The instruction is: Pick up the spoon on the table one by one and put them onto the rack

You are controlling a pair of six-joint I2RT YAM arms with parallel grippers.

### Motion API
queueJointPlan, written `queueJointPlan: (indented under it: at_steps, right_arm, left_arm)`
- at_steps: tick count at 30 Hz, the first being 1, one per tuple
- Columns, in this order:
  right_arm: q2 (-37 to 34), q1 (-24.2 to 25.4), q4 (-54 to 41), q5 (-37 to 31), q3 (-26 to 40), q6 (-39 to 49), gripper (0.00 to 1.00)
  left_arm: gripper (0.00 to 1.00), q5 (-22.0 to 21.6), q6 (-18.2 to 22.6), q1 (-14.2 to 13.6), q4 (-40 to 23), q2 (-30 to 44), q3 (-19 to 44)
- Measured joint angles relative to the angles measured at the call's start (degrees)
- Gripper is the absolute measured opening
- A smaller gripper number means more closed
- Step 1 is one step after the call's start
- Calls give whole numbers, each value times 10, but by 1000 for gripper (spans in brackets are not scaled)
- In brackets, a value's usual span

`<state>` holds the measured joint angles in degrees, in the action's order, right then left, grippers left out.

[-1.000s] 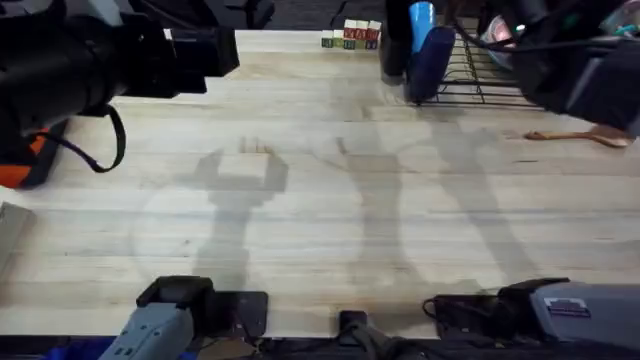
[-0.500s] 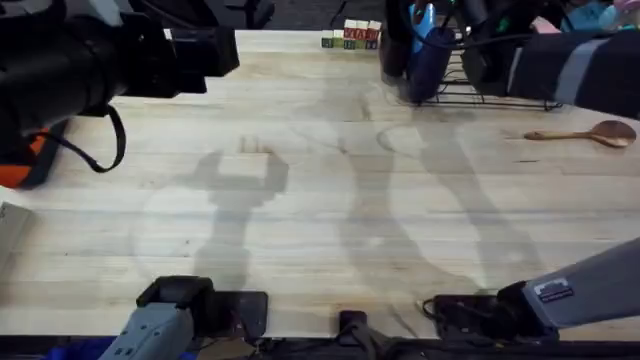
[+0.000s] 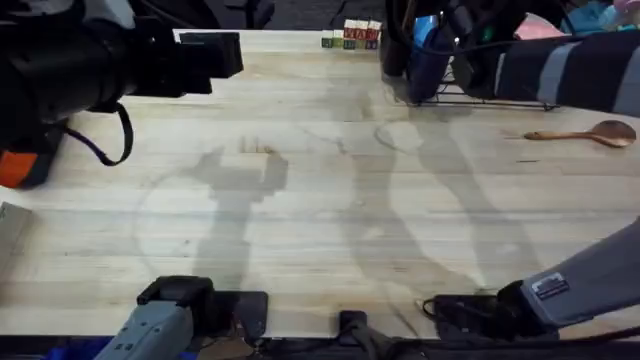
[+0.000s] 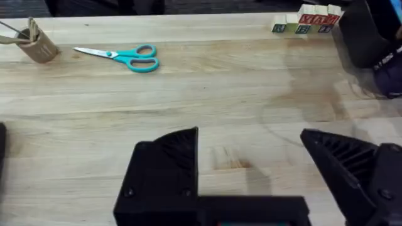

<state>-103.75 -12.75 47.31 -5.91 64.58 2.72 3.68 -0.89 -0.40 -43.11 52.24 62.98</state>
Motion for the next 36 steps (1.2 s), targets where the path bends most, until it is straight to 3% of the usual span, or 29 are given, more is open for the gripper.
queueJointPlan:
  at_steps: [9,22,36]
  right_arm:
    - [-29,0,-10,8,0,-2,33]
    - [-29,0,-103,8,1,-2,41]
    - [-22,0,-122,10,1,-2,347]
  left_arm:
    - [993,0,0,0,0,0,0]
    - [993,0,0,0,0,0,0]
    - [993,0,0,0,0,0,0]
